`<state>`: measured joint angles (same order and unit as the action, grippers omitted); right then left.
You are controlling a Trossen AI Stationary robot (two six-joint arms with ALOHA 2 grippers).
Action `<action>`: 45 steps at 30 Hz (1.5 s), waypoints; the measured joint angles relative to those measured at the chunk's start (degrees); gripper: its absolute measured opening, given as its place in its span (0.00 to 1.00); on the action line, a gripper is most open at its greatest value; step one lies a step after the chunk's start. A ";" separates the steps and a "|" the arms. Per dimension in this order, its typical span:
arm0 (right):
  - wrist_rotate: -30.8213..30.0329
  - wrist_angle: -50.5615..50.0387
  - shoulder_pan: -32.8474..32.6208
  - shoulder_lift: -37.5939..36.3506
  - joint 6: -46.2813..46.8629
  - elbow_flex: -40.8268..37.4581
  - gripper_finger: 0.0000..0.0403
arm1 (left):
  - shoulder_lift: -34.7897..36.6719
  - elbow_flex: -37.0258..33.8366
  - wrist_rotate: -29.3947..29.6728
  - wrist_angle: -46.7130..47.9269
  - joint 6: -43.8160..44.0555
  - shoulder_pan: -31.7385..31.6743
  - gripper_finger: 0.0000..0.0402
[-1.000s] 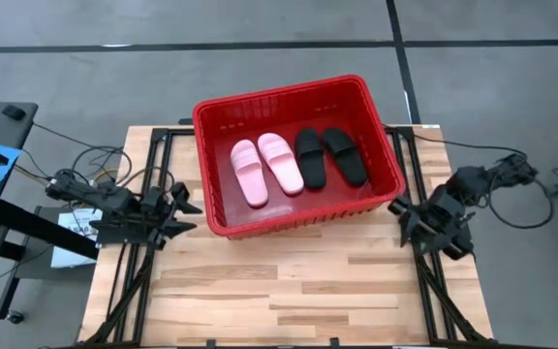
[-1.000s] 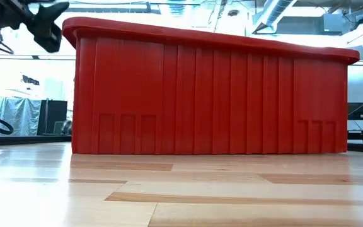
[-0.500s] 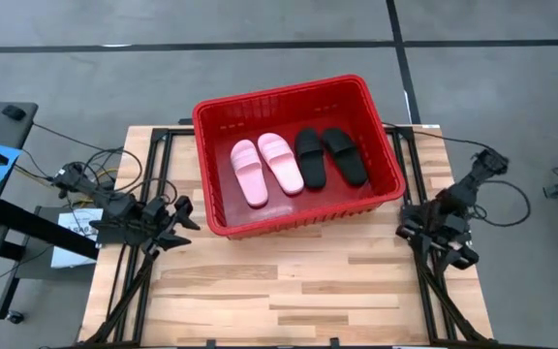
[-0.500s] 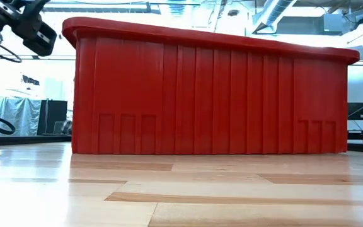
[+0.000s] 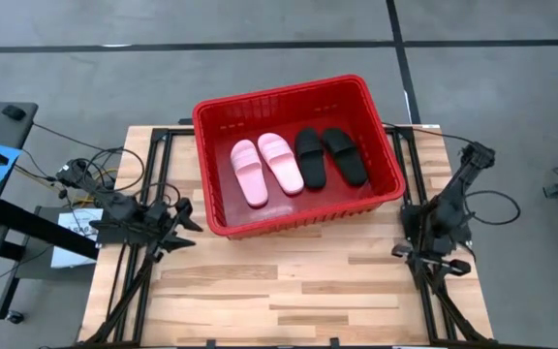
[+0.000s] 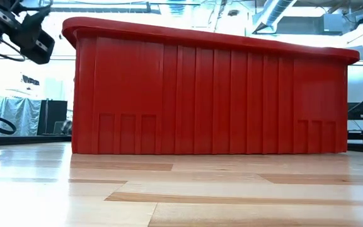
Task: Pick and place slides into bin
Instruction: Return to Home Position
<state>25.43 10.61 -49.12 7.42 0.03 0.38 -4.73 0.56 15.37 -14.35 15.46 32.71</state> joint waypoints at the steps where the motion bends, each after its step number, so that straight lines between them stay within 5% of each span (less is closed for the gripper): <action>1: 0.00 -1.62 -0.20 0.00 0.00 0.00 0.41 | 0.00 0.00 0.96 0.75 0.12 0.00 0.49; 13: 0.00 -6.55 -0.35 0.02 -0.02 -0.02 0.41 | -0.05 -0.07 1.88 9.91 0.27 -0.02 0.49; 45: 0.00 -6.53 -0.35 0.02 -0.02 -0.09 0.42 | -0.15 0.39 1.69 11.48 -1.35 -0.02 0.49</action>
<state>25.43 4.08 -49.47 7.44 0.01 0.30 -4.89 0.95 17.06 -2.87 14.11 32.69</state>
